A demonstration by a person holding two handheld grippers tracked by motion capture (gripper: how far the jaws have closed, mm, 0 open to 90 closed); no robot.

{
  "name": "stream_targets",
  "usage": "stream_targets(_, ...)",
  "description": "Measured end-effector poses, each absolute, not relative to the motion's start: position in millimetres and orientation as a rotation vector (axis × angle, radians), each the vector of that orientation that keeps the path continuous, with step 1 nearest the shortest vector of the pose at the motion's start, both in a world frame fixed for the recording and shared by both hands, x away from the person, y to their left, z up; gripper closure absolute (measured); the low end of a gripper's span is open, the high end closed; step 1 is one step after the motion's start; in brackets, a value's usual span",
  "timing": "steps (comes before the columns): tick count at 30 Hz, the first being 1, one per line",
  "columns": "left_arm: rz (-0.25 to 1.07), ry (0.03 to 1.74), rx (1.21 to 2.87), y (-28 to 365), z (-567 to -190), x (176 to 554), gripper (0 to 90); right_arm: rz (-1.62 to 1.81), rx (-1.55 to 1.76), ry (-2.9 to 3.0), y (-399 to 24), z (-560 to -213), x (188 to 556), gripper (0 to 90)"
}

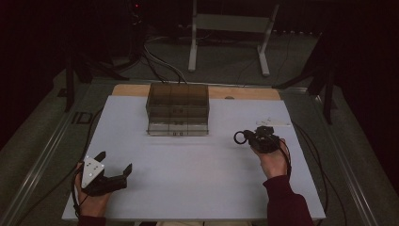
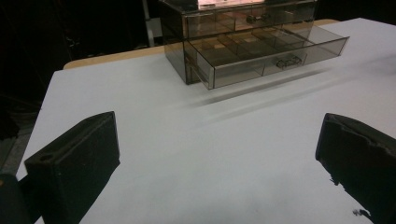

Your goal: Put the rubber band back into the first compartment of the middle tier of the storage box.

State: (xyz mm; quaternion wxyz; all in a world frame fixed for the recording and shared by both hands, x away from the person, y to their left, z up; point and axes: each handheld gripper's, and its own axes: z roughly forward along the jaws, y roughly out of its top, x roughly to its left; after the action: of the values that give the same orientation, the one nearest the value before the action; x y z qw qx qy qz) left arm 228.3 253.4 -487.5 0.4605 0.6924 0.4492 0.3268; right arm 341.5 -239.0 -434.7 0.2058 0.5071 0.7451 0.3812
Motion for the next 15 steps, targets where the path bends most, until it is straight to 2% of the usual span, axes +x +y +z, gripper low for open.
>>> stream_targets(15, 0.803, 1.107, 1.704, 253.4, -488.1, 228.2, 0.5, 1.086, 1.369, 2.098, -214.0, -424.6, 353.2, 88.9)
